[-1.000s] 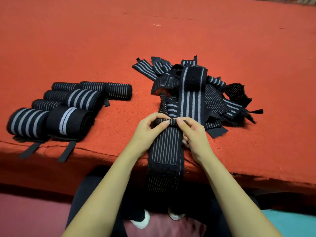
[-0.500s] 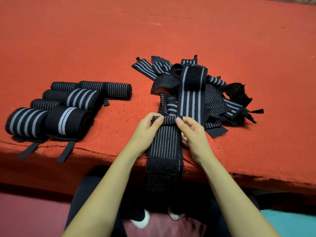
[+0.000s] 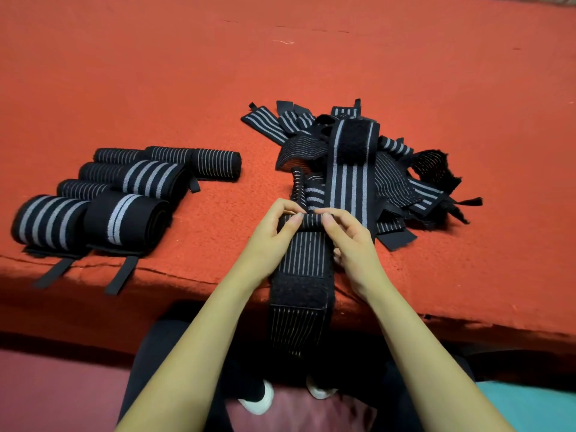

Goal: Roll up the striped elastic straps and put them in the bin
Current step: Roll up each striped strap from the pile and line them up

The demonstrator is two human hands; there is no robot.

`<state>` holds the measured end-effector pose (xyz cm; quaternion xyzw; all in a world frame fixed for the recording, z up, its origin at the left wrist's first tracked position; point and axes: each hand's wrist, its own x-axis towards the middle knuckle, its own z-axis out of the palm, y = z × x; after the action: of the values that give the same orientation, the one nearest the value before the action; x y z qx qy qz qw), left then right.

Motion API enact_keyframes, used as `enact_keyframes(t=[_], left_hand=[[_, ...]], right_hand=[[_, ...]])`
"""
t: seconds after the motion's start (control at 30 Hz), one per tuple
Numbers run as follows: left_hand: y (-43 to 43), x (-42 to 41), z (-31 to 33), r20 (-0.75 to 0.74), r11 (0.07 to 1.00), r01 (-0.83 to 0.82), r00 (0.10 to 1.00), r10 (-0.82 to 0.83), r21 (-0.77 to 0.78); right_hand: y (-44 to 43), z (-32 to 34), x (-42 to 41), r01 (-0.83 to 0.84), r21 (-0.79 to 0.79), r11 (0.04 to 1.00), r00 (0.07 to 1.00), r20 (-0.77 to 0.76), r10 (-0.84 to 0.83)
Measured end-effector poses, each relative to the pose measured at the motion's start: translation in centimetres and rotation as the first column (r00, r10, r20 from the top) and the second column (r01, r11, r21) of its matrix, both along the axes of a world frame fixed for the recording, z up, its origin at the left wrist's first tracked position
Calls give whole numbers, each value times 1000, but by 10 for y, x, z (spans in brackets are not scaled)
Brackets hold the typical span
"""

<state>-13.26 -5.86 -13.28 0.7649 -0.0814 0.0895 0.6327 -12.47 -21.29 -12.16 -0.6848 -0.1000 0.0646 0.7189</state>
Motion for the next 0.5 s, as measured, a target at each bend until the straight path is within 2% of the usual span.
enact_keyframes(t=[0.1, 0.23, 0.37, 0.5], left_hand=[[0, -1, -1, -15, 1000, -2, 1000, 2, -26], [-1, -1, 1, -133, 988, -22, 991, 2, -152], [-1, 0, 4, -181, 999, -33, 983, 27, -27], [0, -2, 2, -91, 1000, -1, 996, 3, 24]], right_hand=[[2, -1, 0, 30, -11, 999, 1000, 6, -30], [0, -6, 1, 16, -42, 999, 1000, 28, -14], [-1, -1, -1, 8, -17, 1000, 1000, 14, -8], [3, 0, 1, -2, 67, 998, 999, -49, 5]])
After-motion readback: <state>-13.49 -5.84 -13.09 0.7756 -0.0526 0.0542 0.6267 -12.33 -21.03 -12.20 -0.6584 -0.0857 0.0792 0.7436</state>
